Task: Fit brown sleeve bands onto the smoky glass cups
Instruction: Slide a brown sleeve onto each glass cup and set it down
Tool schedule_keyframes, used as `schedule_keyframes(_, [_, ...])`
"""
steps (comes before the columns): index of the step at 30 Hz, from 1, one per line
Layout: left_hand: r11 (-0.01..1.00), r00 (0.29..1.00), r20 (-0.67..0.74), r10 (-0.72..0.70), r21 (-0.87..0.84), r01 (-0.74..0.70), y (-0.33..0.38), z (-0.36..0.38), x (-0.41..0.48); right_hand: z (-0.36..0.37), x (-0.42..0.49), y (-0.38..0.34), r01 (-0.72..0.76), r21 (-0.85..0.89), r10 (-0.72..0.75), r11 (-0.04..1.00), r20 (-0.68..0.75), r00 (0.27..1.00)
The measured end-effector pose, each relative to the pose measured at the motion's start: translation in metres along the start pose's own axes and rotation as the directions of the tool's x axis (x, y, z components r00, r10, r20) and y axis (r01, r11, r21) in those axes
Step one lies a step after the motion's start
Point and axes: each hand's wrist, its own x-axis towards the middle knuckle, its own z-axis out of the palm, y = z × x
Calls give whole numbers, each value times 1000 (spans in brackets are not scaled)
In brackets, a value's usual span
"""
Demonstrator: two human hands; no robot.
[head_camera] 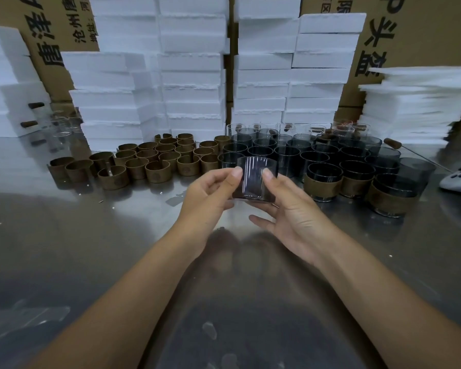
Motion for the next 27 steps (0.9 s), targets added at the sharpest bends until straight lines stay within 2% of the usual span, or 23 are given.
schedule_keyframes(2, [999, 999, -15, 28, 33, -28, 1, -1, 0, 2, -1, 0, 18, -17, -19, 1000, -42, 999])
schedule_keyframes(6, [999, 997, 77, 16, 47, -20, 0, 3, -3, 7, -2, 1, 81, -38, -85, 996, -104, 991])
schedule_keyframes(13, [996, 990, 142, 12, -85, 0, 3, -1, -1, 1, -1, -2, 146, -3, -146, 989, 27, 989])
schedule_keyframes(18, [987, 982, 189, 8, -159, 23, 5, -2, 0, -9, 3, -3, 104, 69, -109, 992, 76, 991])
schedule_keyframes(24, [987, 989, 145, 21, -159, 2, 4, 1, 0, -11, 4, -1, 93, 81, -99, 992, 75, 992])
schedule_keyframes(27, [997, 988, 136, 66, -60, -59, 4, 3, -2, -8, 5, 1, 83, 33, -85, 996, 46, 995])
